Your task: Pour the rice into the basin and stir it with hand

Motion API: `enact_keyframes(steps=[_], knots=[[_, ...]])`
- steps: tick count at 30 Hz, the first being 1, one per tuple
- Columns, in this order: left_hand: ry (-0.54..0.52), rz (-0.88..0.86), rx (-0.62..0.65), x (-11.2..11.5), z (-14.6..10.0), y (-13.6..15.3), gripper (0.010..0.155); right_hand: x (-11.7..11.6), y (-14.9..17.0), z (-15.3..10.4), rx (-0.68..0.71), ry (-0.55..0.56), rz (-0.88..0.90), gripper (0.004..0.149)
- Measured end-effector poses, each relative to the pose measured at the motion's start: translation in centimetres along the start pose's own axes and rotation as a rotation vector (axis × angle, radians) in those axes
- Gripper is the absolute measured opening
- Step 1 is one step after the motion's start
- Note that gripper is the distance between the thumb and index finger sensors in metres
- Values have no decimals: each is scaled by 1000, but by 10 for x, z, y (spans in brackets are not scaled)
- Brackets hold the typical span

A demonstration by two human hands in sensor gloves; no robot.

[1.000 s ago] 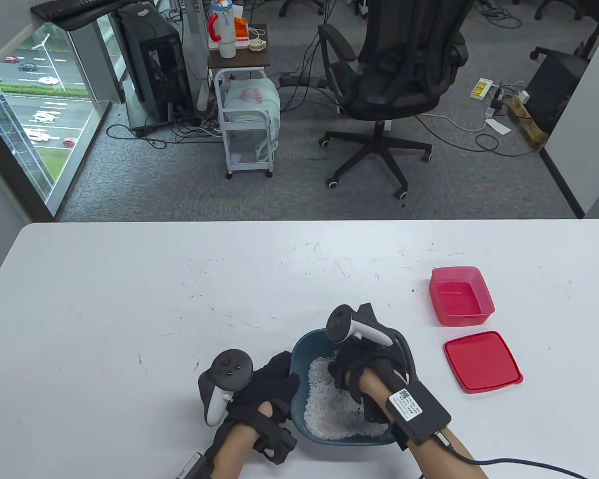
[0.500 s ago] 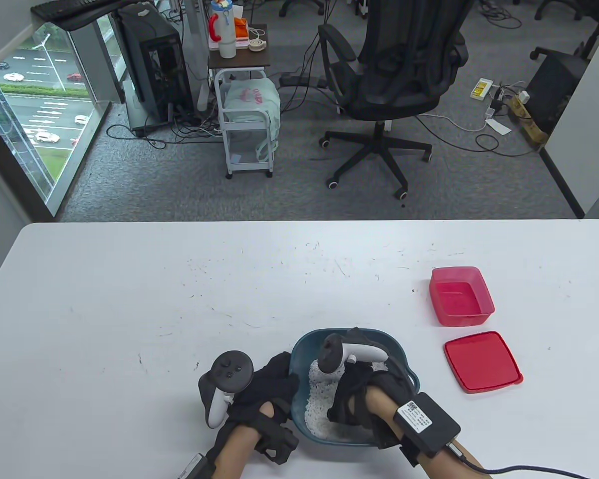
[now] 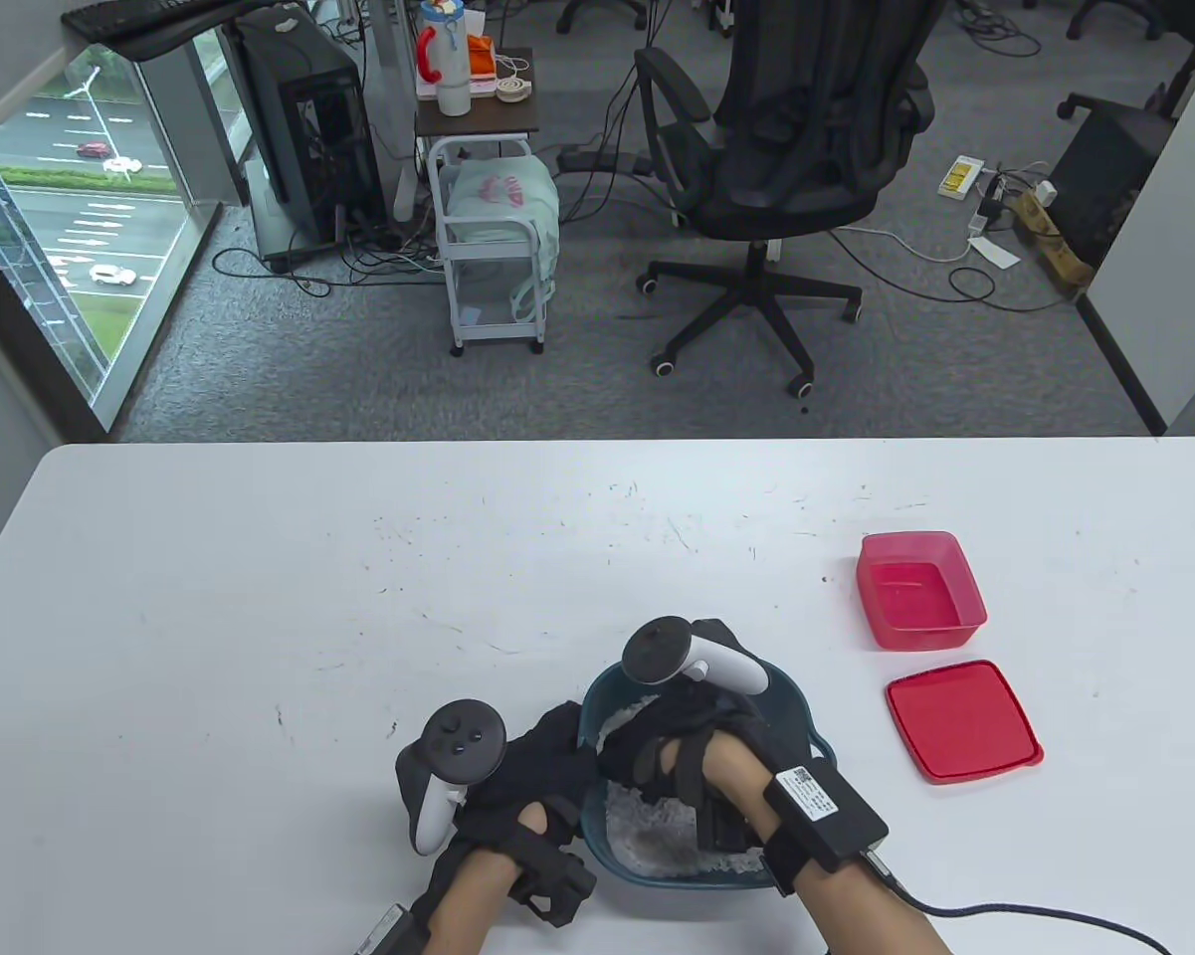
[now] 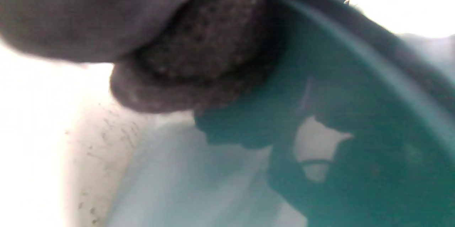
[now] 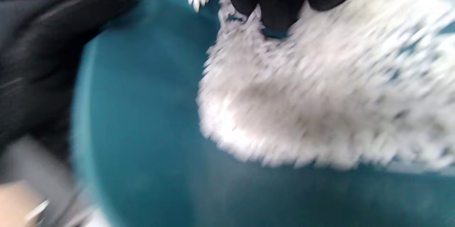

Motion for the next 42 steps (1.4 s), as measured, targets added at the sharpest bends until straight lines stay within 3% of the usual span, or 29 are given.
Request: enact_keyframes(steps=[3,5,8,14,17,21,24,28,31,37,42], knots=[[-18,-72,-32,-2,-1,9,64,17,17,-3,-188,138,-274,67],[-15,-81,-30,-2,-1,8,63,16,29,-7,-290,105,-506,66],[-37,-40,-31,-2,-1,6,63,9,34,-15,-317,71,-552,66],[-36,-47,-31,-2,-2,6,63,-24,29,-26,-201,-123,-449,66],[-33,-51,-32,-2,-2,6,63,-40,11,-26,-33,-233,-265,67],[-17,-51,-13,-1,-1,5,64,-44,-14,-20,143,-304,-7,68],[-8,-53,-5,-1,-1,5,64,-28,-13,-10,126,-237,70,68],[-9,-38,2,-1,-1,3,64,0,-1,-1,75,-64,97,68],[-11,-33,0,-1,0,4,64,15,16,0,-20,44,34,66],[-14,-32,-1,-1,0,4,64,25,43,-16,-233,89,-245,67],[-20,-35,-10,-1,-1,5,63,5,44,-27,-262,9,-383,67]])
Point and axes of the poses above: the tracker on the back of each hand, its own y axis roughly to the little-finger side, its own z axis roughly from the wrist to the fingertips, x = y × z, the point moved 5 cm from there along z, roughly from the wrist to the fingertips, and after that the axes turned 11 degrees about y, right-handed, at the moved point
